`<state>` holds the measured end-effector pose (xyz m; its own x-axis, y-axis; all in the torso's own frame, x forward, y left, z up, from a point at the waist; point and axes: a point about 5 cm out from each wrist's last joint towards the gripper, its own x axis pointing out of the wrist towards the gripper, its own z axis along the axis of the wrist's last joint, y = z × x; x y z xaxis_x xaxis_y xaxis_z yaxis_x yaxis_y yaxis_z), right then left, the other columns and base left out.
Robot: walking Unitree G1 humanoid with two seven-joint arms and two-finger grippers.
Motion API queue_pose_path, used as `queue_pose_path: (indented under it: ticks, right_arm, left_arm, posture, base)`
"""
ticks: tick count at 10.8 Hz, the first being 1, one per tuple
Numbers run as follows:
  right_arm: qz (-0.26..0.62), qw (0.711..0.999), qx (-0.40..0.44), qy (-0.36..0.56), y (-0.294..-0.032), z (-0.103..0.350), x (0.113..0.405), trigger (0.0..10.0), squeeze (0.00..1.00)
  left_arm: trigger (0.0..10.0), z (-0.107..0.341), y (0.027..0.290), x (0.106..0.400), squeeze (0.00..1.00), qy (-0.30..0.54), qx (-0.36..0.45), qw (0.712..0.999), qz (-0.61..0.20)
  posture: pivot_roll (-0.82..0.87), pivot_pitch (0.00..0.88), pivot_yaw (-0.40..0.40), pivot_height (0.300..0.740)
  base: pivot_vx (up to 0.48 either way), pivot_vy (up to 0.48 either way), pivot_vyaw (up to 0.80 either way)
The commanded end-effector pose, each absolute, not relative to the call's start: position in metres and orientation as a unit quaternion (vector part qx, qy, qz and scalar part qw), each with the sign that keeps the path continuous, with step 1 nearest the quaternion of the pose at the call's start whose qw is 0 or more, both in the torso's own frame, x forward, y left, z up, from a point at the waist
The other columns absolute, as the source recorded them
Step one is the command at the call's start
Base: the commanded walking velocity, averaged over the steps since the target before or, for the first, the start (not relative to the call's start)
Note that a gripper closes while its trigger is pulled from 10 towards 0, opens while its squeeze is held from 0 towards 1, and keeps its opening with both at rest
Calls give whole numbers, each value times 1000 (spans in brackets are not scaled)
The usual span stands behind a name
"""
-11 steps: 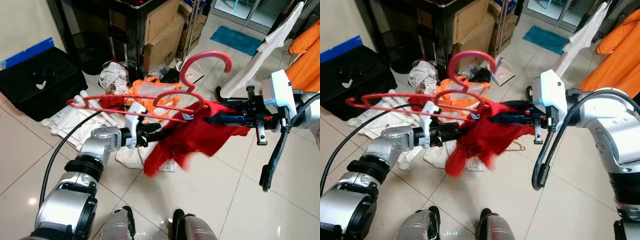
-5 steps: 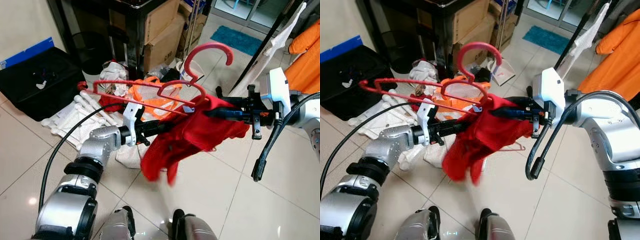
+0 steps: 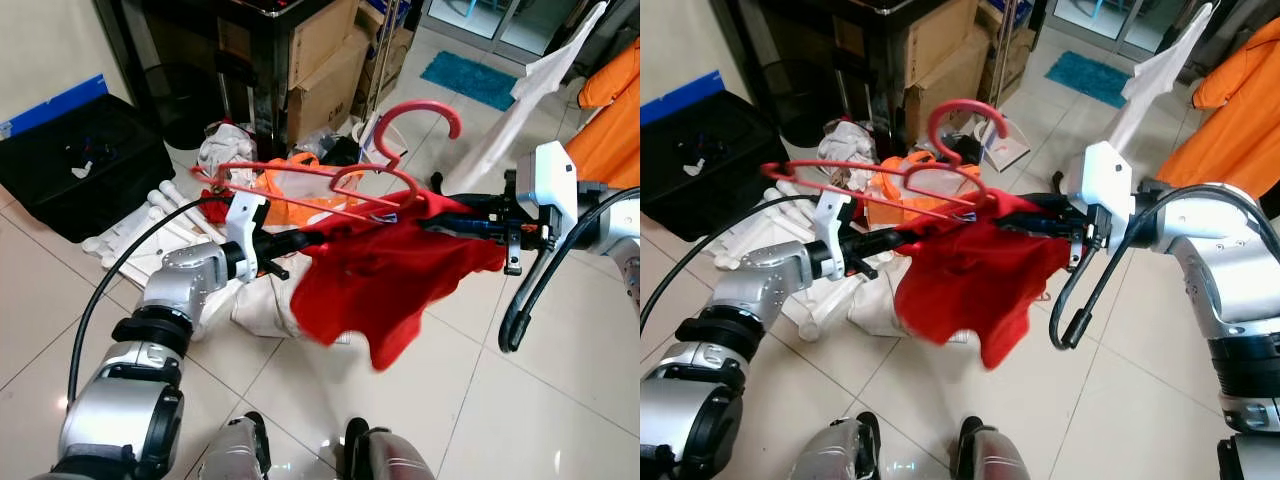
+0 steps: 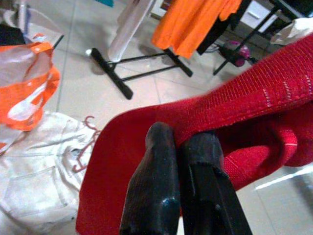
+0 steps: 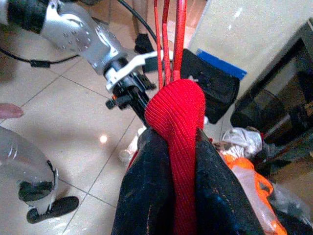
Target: Hang hanger
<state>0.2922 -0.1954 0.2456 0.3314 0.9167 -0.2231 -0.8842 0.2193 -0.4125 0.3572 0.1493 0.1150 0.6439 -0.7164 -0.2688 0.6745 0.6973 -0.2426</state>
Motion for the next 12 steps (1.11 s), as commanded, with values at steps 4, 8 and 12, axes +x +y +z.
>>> queue_pose_path:
  ticks: [4, 8, 12]
  right_arm:
    - [481, 788, -383, -32, -219, 243, 306, 0, 0]
    - [304, 810, -489, -114, -243, 277, 330, 0, 0]
    - [306, 794, -516, -99, -269, 279, 325, 0, 0]
  left_arm:
    - [0, 115, 196, 357, 0, 196, -41, 935, -291]
    - [0, 112, 227, 353, 0, 213, -19, 950, -229]
    - [0, 105, 255, 348, 0, 236, 1, 958, -164]
  posture:
    - [-156, 165, -57, 740]
    - [-147, 150, -61, 740]
    - [-152, 160, -61, 740]
  base:
    - [0, 0, 0]
    - [0, 0, 0]
    - [0, 0, 0]
